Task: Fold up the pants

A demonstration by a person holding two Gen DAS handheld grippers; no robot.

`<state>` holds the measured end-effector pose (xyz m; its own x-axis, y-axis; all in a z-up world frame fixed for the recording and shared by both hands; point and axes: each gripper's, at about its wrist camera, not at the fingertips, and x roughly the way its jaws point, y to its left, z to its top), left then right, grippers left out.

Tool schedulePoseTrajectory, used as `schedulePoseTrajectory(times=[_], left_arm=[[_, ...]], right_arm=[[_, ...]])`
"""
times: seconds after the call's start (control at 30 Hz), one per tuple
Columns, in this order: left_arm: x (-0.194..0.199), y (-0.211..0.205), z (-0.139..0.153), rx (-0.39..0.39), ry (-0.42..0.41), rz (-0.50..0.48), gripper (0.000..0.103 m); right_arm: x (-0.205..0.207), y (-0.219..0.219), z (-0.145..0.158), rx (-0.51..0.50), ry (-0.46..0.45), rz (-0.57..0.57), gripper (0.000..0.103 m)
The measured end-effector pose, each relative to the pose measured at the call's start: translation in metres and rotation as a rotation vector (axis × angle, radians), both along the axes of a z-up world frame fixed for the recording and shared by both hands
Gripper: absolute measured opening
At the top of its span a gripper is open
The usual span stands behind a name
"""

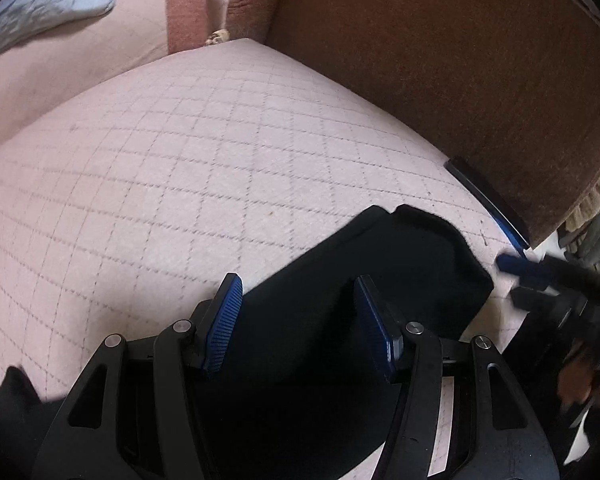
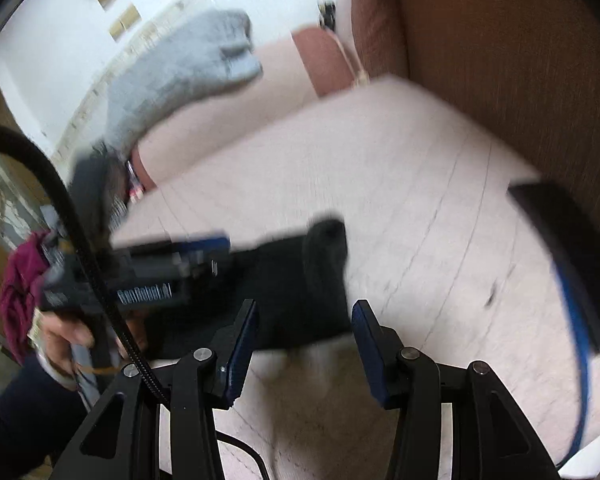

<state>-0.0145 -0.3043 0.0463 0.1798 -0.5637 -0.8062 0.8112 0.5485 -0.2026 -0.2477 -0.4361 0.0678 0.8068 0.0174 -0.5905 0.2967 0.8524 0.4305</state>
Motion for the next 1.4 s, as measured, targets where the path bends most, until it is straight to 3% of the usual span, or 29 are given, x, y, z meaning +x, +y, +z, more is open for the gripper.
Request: schedulePoseTrajectory(times=[0.1, 0.23, 0.27, 0.3, 0.33, 0.5, 0.57, 0.6, 0.67, 0.7, 0.87, 0.93, 1.03, 1.17, 1.3, 1.4], left_arm=[[0.003, 0.008, -0.007, 0.006, 0.011, 0.019, 0.058], [-0.004, 0.016, -0.008, -0.011, 0.005, 0.029, 0.058], [-0.004, 0.018, -0.008, -0.012, 0.005, 0.031, 0.058], [-0.004, 0.019, -0.009, -0.011, 0.005, 0.035, 0.058], [-0.004, 0.019, -0.009, -0.01, 0.005, 0.04, 0.058], [-0.001, 0.026, 0.0, -0.044, -0.006, 0.052, 0.058], [0.002, 0.022, -0.002, -0.022, -0.008, 0.06, 0.058], [0.003, 0.02, -0.005, -0.009, -0.01, 0.064, 0.058], [0.004, 0.018, -0.007, 0.003, -0.009, 0.06, 0.058], [0.004, 0.017, -0.006, 0.007, -0.013, 0.052, 0.058], [0.006, 0.003, 0.003, 0.0, -0.027, -0.014, 0.058], [0.007, -0.011, 0.006, -0.006, -0.008, -0.078, 0.058], [0.01, -0.034, 0.005, 0.011, 0.007, -0.157, 0.058], [0.01, -0.061, -0.005, 0.059, 0.042, -0.259, 0.058], [0.008, -0.081, -0.014, 0.092, 0.048, -0.343, 0.063], [0.013, -0.089, -0.017, 0.078, 0.095, -0.392, 0.069]], right_arm=[[0.013, -0.019, 0.006, 0.062, -0.012, 0.024, 0.047], [0.058, -0.029, -0.006, 0.039, 0.098, 0.087, 0.046], [0.069, -0.03, -0.011, 0.041, 0.124, 0.109, 0.04], [0.079, -0.03, -0.016, 0.047, 0.135, 0.138, 0.019], [0.086, -0.028, -0.018, 0.032, 0.131, 0.155, 0.01], [0.069, 0.003, 0.019, -0.191, -0.018, 0.19, 0.009], [0.075, 0.009, 0.011, -0.293, 0.04, 0.161, 0.011], [0.081, 0.006, -0.002, -0.314, 0.118, 0.125, 0.016], [0.082, -0.007, -0.02, -0.275, 0.21, 0.058, 0.023], [0.076, -0.014, -0.024, -0.235, 0.214, 0.028, 0.036], [0.027, -0.036, -0.015, -0.143, 0.18, -0.094, 0.04], [0.005, -0.037, -0.012, -0.008, 0.099, -0.06, 0.04], [-0.01, -0.025, -0.022, 0.115, 0.098, -0.011, 0.041], [-0.012, -0.009, -0.043, 0.144, 0.113, 0.051, 0.043], [-0.018, -0.005, -0.05, 0.152, 0.015, 0.023, 0.055], [-0.02, -0.006, -0.056, 0.172, -0.034, 0.007, 0.055]])
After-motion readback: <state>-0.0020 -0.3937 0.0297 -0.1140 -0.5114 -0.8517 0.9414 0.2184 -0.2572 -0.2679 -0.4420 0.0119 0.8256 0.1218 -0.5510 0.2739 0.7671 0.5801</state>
